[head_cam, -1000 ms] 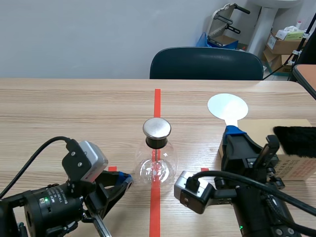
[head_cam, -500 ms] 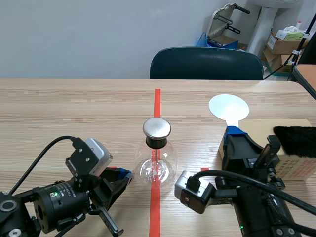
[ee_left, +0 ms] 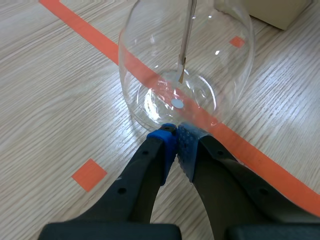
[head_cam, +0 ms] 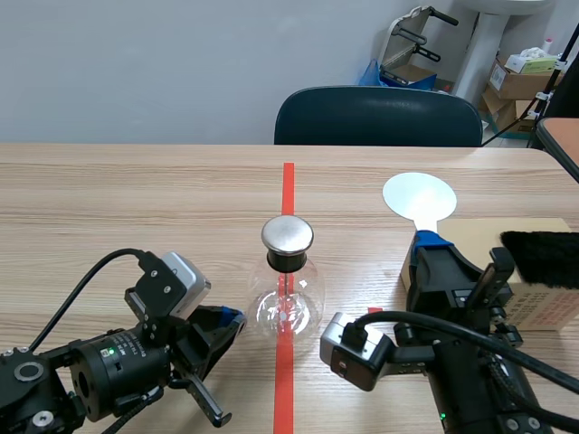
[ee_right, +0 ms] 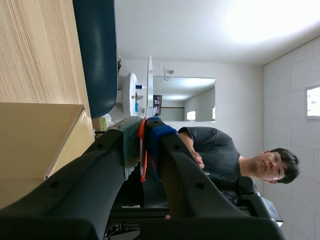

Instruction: Do the electroscope experiment

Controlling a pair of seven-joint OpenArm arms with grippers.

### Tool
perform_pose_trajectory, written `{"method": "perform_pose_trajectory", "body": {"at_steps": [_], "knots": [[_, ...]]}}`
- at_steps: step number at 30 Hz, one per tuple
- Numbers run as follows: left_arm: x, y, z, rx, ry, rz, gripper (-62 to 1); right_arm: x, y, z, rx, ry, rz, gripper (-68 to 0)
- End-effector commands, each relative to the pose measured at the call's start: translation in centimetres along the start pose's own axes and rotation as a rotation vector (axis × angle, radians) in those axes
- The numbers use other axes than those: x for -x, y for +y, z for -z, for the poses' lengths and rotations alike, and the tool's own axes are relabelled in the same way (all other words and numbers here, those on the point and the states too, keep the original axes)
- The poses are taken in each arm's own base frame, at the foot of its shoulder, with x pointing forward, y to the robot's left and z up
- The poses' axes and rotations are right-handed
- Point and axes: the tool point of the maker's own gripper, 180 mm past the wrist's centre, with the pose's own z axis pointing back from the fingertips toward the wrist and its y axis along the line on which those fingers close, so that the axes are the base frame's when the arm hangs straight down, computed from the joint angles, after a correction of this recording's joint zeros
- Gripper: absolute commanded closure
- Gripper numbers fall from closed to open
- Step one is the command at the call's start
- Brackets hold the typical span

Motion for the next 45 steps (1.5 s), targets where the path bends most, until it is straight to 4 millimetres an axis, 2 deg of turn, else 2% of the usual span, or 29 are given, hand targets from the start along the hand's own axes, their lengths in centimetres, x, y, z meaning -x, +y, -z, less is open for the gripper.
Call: {"method": "perform_pose_trajectory", "body": {"at_steps": [1, 45], "knots": [[-0.90, -0.29, 0.30, 0.008, -0.030, -0.006, -3.8, 0.12, -0.93, 0.39, 0.034, 0.002, 0.006, -0.8], [-0.82, -0.30, 0.30, 0.008, -0.026, -0.006, -4.1, -0.19, -0.98, 0.39, 0.036, -0.016, 0.007, -0.8]]}}
